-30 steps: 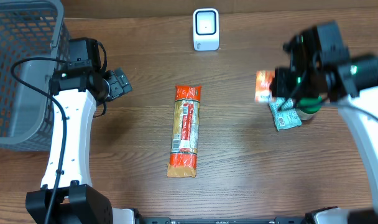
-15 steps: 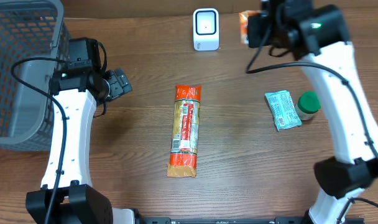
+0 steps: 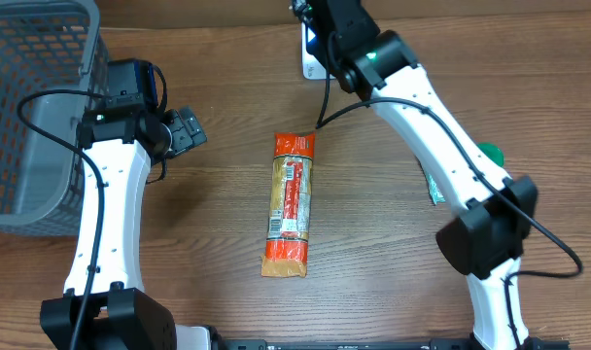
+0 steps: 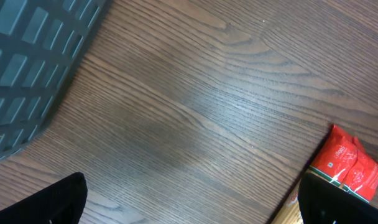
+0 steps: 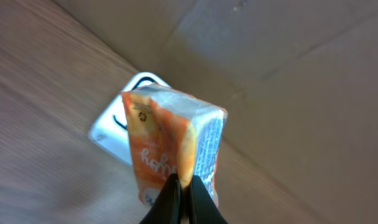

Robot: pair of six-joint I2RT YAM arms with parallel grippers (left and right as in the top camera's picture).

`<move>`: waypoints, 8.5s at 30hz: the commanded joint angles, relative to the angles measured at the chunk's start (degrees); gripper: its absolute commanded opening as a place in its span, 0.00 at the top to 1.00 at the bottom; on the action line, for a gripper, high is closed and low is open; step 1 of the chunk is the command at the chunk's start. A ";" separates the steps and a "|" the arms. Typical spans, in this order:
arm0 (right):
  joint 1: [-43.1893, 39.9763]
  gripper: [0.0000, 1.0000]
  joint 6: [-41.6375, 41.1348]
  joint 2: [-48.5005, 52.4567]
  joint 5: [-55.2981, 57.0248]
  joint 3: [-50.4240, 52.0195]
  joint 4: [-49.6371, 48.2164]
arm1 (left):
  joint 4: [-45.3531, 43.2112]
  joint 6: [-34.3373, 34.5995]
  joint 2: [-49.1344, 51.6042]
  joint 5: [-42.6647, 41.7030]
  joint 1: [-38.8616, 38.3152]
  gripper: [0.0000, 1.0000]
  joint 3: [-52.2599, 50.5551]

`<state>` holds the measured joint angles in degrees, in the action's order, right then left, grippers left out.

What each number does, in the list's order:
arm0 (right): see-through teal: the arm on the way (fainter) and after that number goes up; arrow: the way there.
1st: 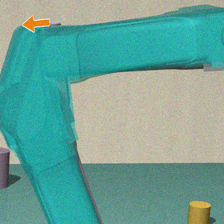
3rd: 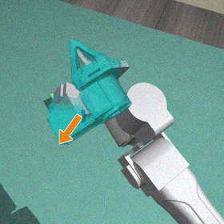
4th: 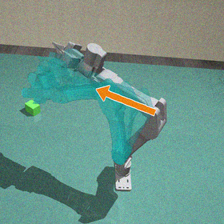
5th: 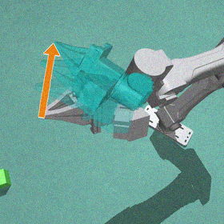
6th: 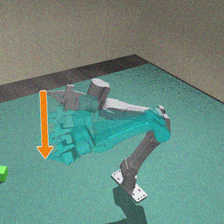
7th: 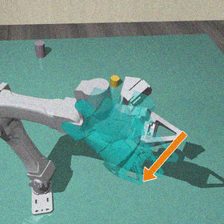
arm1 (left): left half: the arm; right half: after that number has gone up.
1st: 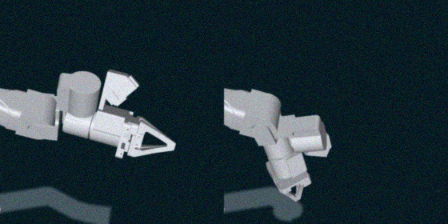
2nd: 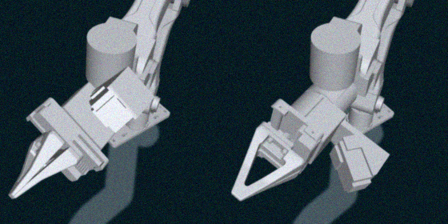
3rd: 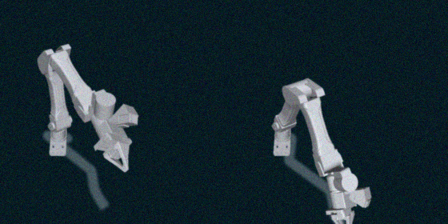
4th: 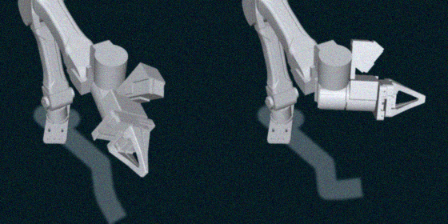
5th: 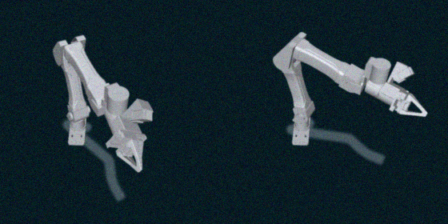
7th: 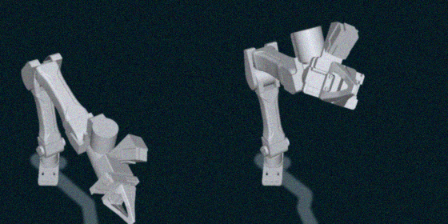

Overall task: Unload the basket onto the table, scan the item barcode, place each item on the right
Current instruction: 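Carry the orange box to the white scanner and hold it there, then move the orange box back and lower it beside the teal pack, then lower the orange box onto the table with the right gripper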

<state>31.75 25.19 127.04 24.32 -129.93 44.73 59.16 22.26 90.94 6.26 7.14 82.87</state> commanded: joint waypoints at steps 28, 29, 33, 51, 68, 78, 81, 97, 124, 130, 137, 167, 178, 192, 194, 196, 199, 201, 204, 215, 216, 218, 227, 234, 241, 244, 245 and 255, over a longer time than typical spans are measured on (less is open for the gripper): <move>-0.26 0.96 20.37 17.97 9.92 -0.85 -27.10 | 0.00 -0.66 0.44 0.13 -0.02 0.00 -0.22; -0.26 0.96 20.35 18.43 9.90 -0.74 -27.28 | 0.00 -0.66 0.44 0.13 -0.02 0.00 -0.22; -0.26 0.96 20.31 18.95 9.46 -0.63 -28.00 | 0.00 -0.63 0.44 0.13 -0.02 0.00 -0.22; -0.26 0.96 15.72 18.51 13.05 -0.70 -28.92 | 0.00 -0.66 0.44 0.13 -0.02 0.00 -0.22; 0.85 0.96 -23.91 -9.22 8.28 -0.70 11.61 | 0.00 -0.63 0.44 0.13 -0.02 0.00 -0.22; -7.39 0.96 -35.50 -16.22 -6.99 -0.09 43.25 | 0.00 -0.63 0.44 0.13 -0.02 0.00 -0.22; -10.49 0.96 -35.50 -16.20 -9.66 3.52 46.18 | 0.00 -0.66 0.44 0.13 -0.02 0.00 -0.22; -17.64 0.96 -35.67 -16.20 -11.30 36.89 32.00 | 0.00 -0.63 0.44 0.13 -0.02 0.00 -0.22; -17.94 0.96 -32.65 -16.17 -36.00 48.43 11.85 | 0.00 -0.63 0.44 0.13 -0.02 0.00 -0.22; -17.94 0.89 -32.63 -16.17 -35.98 52.61 6.84 | 0.00 -0.66 0.44 0.13 -0.02 0.00 -0.22; -17.92 0.61 -32.68 -16.79 -36.00 51.30 5.55 | 0.00 -0.66 0.44 0.13 -0.02 0.00 -0.22; -3.45 0.68 -52.65 -23.17 -7.54 57.68 1.46 | 0.00 -0.66 0.44 0.13 -0.02 0.00 -0.22; -6.86 0.77 -52.41 -23.10 -16.57 58.12 1.62 | 0.00 -0.66 0.44 0.13 -0.02 0.00 -0.22; -6.86 0.70 -52.19 -23.10 -15.34 66.25 -6.14 | 0.00 -0.66 0.44 0.13 -0.02 0.00 -0.22; -6.86 0.67 -51.89 -23.10 -15.39 66.34 -6.12 | 0.00 -0.66 0.44 0.13 -0.02 0.00 -0.22; -6.86 0.64 -51.78 -23.10 -15.43 66.34 -6.27 | 0.00 -0.66 0.44 0.13 -0.02 0.00 -0.22; -6.86 0.58 -51.76 -23.12 -15.50 65.81 -6.25 | 0.00 -0.63 0.44 0.13 -0.02 0.00 -0.22; -6.86 0.55 -51.71 -23.37 -15.63 64.08 -4.72 | 0.00 -0.66 0.44 0.13 -0.02 0.01 -0.22; -6.84 0.53 -51.45 -24.61 -15.63 58.95 -0.66 | 0.00 -0.63 0.44 0.13 -0.02 0.00 -0.22; -1.79 0.54 -50.49 -24.68 -11.76 57.77 0.37 | 0.00 -0.63 0.44 0.13 -0.02 0.00 -0.22; -1.31 0.57 -50.49 -24.44 -10.25 58.01 0.26 | 0.00 -0.66 0.44 0.13 -0.02 0.00 -0.22; -0.31 0.59 -50.49 -23.91 -7.67 58.69 -0.37 | 0.00 -0.63 0.44 0.13 -0.02 0.00 -0.22; 0.76 0.63 -50.49 -22.10 -2.91 61.94 -4.07 | 0.00 -0.66 0.44 0.13 -0.02 0.00 -0.22; 0.76 0.65 -50.49 -19.87 -2.93 62.07 -4.39 | 0.00 -0.66 0.44 0.13 -0.02 0.00 -0.22; 0.76 0.68 -50.49 -18.29 -3.37 62.16 -4.39 | 0.00 -0.66 0.44 0.13 -0.02 0.00 -0.22; 0.76 0.69 -50.49 -17.40 -3.39 62.16 -4.39 | 0.00 -0.63 0.44 0.13 -0.02 0.00 -0.22; 0.76 0.68 -50.49 -16.98 -3.39 62.16 -4.37 | -0.02 -0.66 0.44 0.13 -0.02 0.00 -0.22; 0.63 0.96 -50.51 -16.70 -3.85 61.22 -3.21 | 0.00 -0.66 0.44 0.13 -0.02 0.00 -0.22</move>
<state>32.42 -25.23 109.69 21.21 -68.23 40.53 59.16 22.26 90.96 6.26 7.14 82.87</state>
